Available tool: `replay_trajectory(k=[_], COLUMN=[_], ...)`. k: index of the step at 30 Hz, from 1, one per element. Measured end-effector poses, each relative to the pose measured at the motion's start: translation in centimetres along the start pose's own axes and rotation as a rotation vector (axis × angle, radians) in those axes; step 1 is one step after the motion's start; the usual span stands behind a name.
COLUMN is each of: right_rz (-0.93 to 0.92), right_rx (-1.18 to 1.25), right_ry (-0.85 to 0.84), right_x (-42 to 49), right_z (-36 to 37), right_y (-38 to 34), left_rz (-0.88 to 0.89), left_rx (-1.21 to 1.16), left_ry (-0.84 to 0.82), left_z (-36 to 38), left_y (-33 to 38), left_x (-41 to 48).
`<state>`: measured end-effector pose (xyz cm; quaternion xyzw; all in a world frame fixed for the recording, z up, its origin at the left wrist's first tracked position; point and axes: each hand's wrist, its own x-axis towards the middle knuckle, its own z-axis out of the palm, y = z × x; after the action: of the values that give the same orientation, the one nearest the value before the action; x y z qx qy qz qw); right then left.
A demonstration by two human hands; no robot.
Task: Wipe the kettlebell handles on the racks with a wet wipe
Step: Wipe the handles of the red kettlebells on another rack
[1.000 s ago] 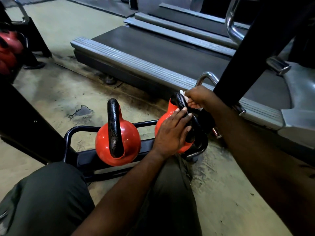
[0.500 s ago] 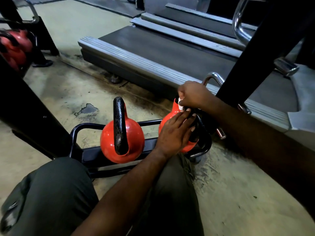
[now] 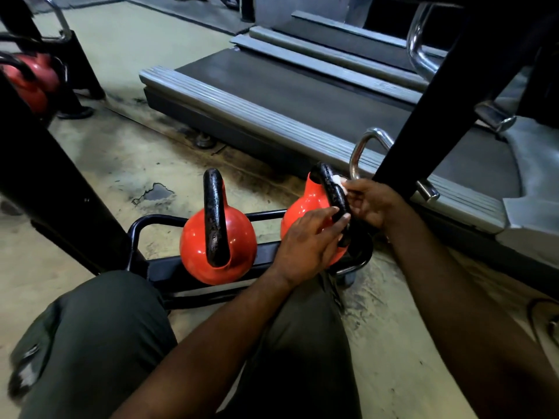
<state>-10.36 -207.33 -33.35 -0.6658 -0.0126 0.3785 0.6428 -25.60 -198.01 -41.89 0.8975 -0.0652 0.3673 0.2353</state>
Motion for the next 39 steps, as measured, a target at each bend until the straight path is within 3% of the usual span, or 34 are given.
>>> replay_trajectory(k=[2, 4, 6, 8, 11, 14, 16, 18, 21, 25, 28, 29, 31, 33, 34, 36, 39], right_rz=[-0.233, -0.466, -0.597, -0.658, -0.739, -0.729, -0.541, -0.228, 0.102, 0.051, -0.309, -0.462, -0.712, -0.849, -0.906, -0.964, -0.917], right_rx=[-0.284, -0.833, -1.378, -1.632, -1.533, -0.988, -0.476, -0.085, 0.151, 0.093, 0.005, -0.198, -0.838, -1.438, -1.585, -1.615, -1.397], right_ry=[0.095, 0.222, 0.321, 0.341, 0.336, 0.284, 0.189, 0.108, -0.005, 0.074, 0.205, 0.27, 0.44, 0.612, 0.65, 0.666, 0.679], right_x=[-0.2, 0.4, 1.0, 0.4, -1.1, -1.9, -1.8, -0.3, 2.0, -0.3, -1.9, -2.0, -1.2, -1.0, -1.1, -2.2, -4.5], right_z=[1.0, 3.6, 6.4, 7.1, 4.4, 1.7, 1.8, 1.9, 1.4, 0.6, 0.7, 1.5, 3.4, 5.0, 5.2, 4.5, 2.9], right_y=[-1.6, -2.6, -2.0, -1.1, 0.1, 2.1, 2.6, 2.1, 2.0, 3.1, 3.2, 2.7, 2.3, 3.0, 3.6, 4.5, 5.7], left_rz=[0.036, 0.026, -0.004, -0.046, -0.176, -0.34, -0.42, -0.484, -0.475, -0.456, -0.483, -0.488, -0.501, -0.501, -0.497, -0.499, -0.497], left_rx=[-0.004, -0.014, -0.045, -0.058, -0.048, -0.072, -0.119, -0.181, -0.247, -0.33, -0.378, -0.402, -0.439, -0.423, -0.408, -0.395, -0.365], left_ry=[-0.014, -0.017, -0.002, 0.002, -0.011, 0.005, 0.023, 0.022, -0.039, -0.203, -0.324, -0.359, -0.404, -0.441, -0.449, -0.432, -0.402], left_z=[-0.1, -0.6, -1.0, -1.2, -1.1, -1.4, -1.5, -1.4, -1.2, -1.7, -2.7, -2.9, -3.0, -2.6, -2.4, -2.0, -2.2], left_y=[-0.2, -0.6, -1.0, -1.0, -1.7, -3.7, -5.0, -5.7, -6.1, -6.8, -8.3, -8.9, -9.8, -9.8, -9.6, -9.1, -9.3], left_x=[0.4, 0.2, -0.2, -0.7, -1.0, -0.5, 1.0, 3.5, 7.4, 10.9, 13.0, 13.6, 14.3, 14.4, 14.3, 14.0, 13.7])
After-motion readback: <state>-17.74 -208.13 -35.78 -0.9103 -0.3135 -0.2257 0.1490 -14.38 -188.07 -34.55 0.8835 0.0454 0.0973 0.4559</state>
